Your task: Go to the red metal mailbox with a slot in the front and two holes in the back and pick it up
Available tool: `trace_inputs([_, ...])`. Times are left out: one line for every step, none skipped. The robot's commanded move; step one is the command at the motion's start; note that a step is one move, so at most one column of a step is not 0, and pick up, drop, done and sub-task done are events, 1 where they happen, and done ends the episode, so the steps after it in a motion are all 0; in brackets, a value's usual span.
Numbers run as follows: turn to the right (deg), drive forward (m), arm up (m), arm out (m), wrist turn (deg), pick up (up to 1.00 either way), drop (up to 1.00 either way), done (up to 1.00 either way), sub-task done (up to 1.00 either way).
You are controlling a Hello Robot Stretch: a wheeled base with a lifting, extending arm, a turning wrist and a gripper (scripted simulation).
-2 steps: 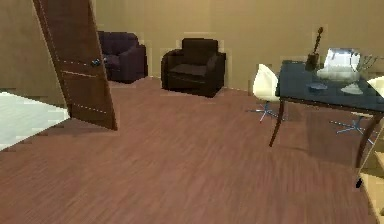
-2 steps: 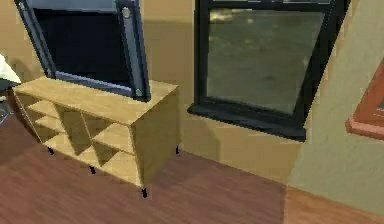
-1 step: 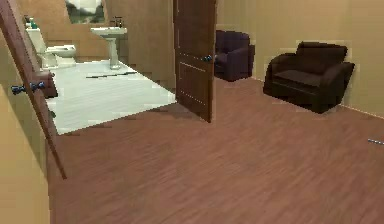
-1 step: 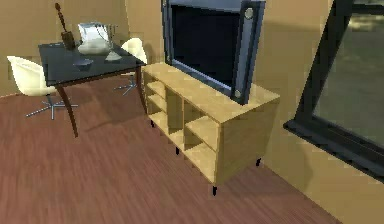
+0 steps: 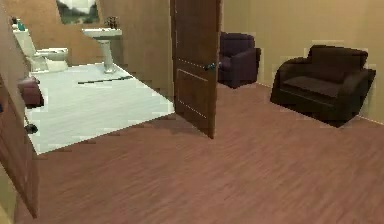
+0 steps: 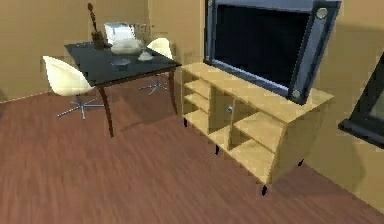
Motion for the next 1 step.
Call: trace_inputs([-18.0, 0.0, 0.0, 0.0, 0.0, 0.0, 0.0, 0.0, 0.0])
